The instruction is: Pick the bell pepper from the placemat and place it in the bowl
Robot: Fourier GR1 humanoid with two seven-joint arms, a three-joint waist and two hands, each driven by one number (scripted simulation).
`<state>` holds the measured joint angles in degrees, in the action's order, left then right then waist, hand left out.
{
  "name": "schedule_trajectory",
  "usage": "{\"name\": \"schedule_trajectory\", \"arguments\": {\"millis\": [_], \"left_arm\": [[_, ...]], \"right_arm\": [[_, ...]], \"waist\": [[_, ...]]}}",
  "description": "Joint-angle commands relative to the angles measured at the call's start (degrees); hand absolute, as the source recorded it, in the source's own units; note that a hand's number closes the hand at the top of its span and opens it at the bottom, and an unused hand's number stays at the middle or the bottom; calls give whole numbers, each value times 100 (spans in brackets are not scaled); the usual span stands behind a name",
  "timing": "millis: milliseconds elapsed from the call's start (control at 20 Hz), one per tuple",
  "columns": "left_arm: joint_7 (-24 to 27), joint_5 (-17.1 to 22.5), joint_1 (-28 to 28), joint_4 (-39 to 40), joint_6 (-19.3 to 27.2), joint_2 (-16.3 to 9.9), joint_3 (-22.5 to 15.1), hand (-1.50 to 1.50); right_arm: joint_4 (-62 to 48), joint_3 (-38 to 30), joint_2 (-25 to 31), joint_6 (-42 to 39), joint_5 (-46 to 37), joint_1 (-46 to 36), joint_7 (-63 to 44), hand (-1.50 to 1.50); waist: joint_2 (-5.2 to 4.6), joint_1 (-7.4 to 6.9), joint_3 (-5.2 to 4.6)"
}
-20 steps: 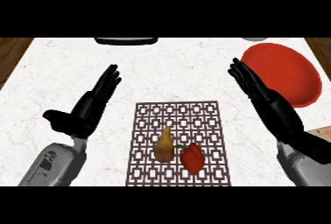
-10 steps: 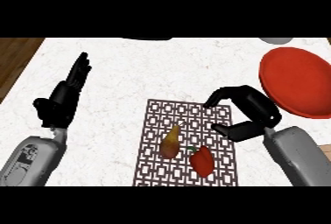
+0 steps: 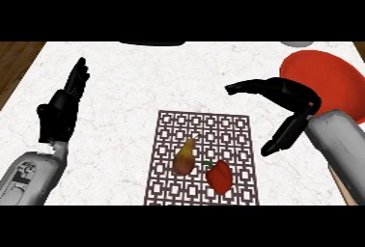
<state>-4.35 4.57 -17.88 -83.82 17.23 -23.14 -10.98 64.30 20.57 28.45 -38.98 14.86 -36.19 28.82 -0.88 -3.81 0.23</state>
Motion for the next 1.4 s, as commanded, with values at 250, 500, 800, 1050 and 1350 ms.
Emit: {"name": "schedule_trajectory", "arguments": {"millis": [250,500,800,1050,1350], "left_arm": [[-98,-245,314,-285,261,111,-68,0],[-398,-189,120,-354,157,61,41,0],[-381,-218,470,-471,77,-91,250,0],[-494,-261,429,-625,26,-64,347,0],[-442,-337,304,-445,-128,-61,476,0]], "right_arm": [[149,900,332,-386,-1613,-1229,574,-150],[450,1692,55,-166,-2389,-1514,410,-150],[756,2167,-103,-393,-2578,-1452,274,-150],[980,2483,-74,-420,-3006,-1446,129,-150],[1049,3097,-241,31,-3973,-1182,-200,-150]], "waist": [[54,65,-17],[61,165,-21],[90,282,-25],[93,319,-23],[90,357,-23]]}}
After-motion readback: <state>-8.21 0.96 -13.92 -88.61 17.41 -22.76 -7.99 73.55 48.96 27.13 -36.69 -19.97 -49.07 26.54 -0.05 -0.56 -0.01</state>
